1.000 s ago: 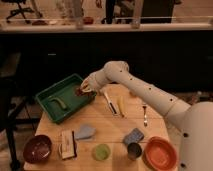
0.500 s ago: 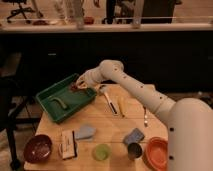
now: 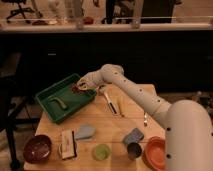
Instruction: Place grapes in tray
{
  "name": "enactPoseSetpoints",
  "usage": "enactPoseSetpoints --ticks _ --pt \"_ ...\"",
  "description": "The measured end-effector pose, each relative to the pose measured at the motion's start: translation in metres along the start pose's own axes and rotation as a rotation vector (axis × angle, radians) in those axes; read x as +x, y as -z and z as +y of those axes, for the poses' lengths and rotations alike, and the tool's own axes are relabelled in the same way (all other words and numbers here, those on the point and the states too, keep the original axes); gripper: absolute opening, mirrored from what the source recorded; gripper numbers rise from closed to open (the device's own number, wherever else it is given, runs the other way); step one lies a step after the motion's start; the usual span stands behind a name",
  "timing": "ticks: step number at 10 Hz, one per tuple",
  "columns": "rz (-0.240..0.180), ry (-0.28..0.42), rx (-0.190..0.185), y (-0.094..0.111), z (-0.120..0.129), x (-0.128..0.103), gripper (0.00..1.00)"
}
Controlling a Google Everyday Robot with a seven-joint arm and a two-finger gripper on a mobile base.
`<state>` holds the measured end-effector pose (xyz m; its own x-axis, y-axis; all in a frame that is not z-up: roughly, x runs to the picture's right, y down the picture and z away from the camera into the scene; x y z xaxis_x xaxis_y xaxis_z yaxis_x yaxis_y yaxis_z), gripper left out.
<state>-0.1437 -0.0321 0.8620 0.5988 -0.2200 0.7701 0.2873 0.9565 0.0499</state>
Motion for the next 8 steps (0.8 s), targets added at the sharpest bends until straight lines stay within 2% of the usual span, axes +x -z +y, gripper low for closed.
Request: enactPoseSetpoints --ticks 6,8 --pt "0.001 -0.001 0.001 0.0010 0.0005 0.0012 0.76" --pt "0.001 -0.001 0.001 0.0010 0.0005 0.0011 0.80"
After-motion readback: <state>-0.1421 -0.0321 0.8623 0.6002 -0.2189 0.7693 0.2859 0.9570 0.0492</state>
